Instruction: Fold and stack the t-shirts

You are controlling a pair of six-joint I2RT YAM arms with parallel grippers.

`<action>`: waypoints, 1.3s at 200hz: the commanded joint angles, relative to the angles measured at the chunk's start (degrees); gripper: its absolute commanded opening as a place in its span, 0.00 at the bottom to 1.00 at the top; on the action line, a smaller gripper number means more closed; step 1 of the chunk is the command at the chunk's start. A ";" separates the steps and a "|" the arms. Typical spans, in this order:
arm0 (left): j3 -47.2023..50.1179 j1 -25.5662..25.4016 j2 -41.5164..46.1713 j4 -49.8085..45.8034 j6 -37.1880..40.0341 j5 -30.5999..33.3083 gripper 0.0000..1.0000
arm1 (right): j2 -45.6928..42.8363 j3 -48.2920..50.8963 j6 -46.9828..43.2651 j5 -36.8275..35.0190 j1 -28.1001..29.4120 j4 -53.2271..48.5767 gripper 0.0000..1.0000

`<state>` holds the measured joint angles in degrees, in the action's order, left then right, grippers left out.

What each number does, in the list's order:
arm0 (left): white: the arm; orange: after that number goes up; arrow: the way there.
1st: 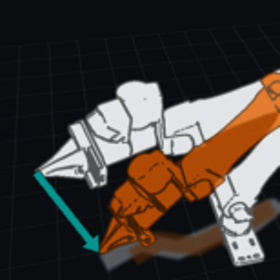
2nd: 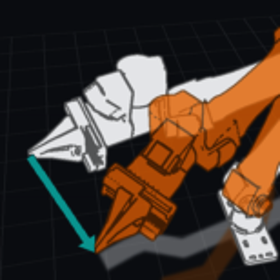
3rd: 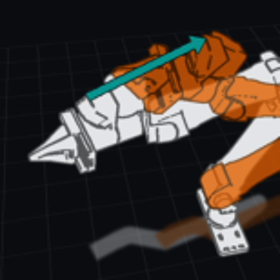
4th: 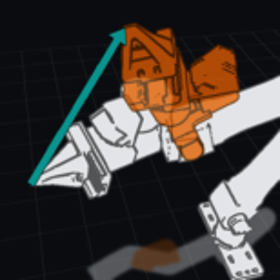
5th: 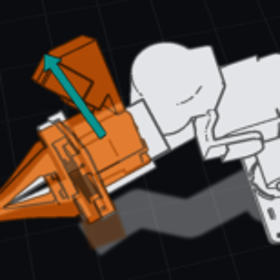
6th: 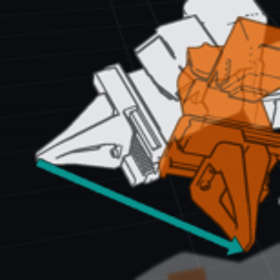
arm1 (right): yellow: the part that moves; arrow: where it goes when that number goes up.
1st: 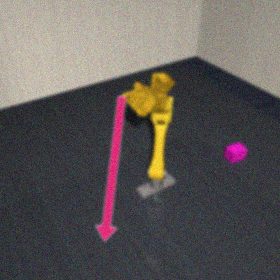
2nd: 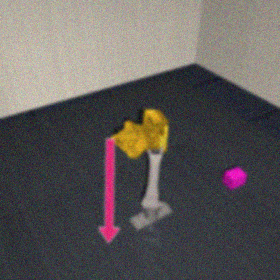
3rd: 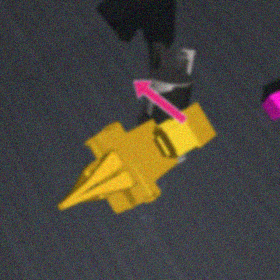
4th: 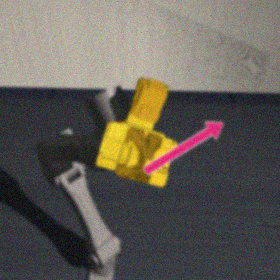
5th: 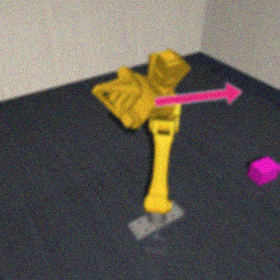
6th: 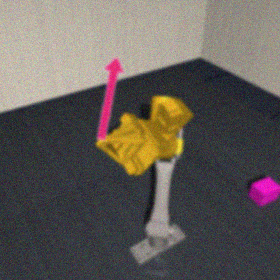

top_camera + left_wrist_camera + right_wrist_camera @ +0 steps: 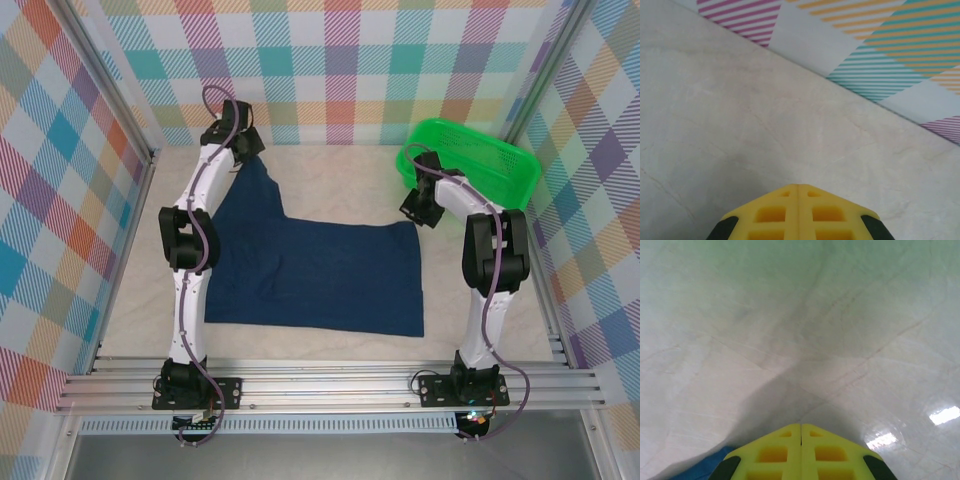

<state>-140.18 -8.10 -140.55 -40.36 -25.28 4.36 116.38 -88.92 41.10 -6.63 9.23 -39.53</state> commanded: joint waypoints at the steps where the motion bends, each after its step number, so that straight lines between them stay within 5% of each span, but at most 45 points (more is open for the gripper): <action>1: -1.32 0.46 -1.93 -1.92 -0.04 -1.50 0.00 | 1.23 -1.44 -0.94 0.55 0.17 -2.62 0.00; 74: 12.48 0.49 10.85 -3.86 2.36 0.48 0.00 | -2.81 1.70 -2.48 4.60 0.08 -2.58 0.00; 187: 64.52 2.67 52.13 1.61 0.50 9.88 0.00 | -15.25 13.72 -3.66 3.15 -0.27 -7.47 0.00; 260: 76.16 2.70 65.94 -3.62 -3.67 17.56 0.00 | -22.37 25.82 -2.00 4.53 -0.16 -6.66 0.00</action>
<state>-65.98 -5.80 -78.87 -40.73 -26.57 16.84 96.27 -65.28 38.24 -2.28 9.21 -44.95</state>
